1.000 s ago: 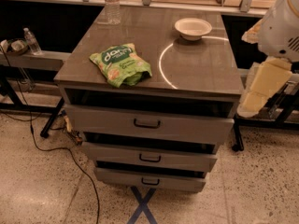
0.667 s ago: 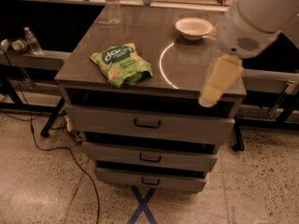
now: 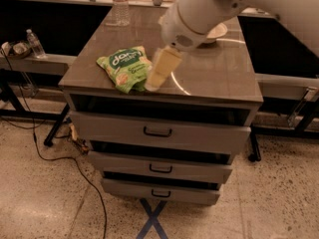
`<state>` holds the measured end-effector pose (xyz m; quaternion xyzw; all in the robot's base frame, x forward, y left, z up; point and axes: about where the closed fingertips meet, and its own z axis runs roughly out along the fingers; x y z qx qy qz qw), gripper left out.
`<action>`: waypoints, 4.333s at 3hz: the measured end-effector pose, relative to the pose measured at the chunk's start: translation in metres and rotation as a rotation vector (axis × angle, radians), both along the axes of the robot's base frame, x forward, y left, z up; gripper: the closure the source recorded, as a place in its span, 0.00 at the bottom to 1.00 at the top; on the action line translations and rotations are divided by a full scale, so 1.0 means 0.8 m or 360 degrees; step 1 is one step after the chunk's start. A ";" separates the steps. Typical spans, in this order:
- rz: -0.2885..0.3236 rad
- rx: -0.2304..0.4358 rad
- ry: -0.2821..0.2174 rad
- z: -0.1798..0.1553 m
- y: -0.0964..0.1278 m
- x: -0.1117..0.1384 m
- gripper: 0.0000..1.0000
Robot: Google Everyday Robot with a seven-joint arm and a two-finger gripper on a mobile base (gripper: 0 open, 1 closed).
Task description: Place green rice chip bag into paper bowl
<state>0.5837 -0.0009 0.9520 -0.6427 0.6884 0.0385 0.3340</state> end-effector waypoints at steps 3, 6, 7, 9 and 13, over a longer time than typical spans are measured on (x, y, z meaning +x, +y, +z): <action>0.0028 0.0161 0.0119 -0.097 0.086 0.091 0.00; 0.0092 0.0151 0.0138 -0.133 0.061 0.101 0.63; 0.0133 0.0204 0.0031 -0.082 0.041 0.084 0.95; 0.0149 0.0255 -0.0076 -0.028 0.027 0.077 1.00; 0.0269 0.0000 -0.0522 0.041 -0.050 0.227 1.00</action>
Offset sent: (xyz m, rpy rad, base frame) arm 0.0768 0.0885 -0.0904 0.1291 0.1076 0.0193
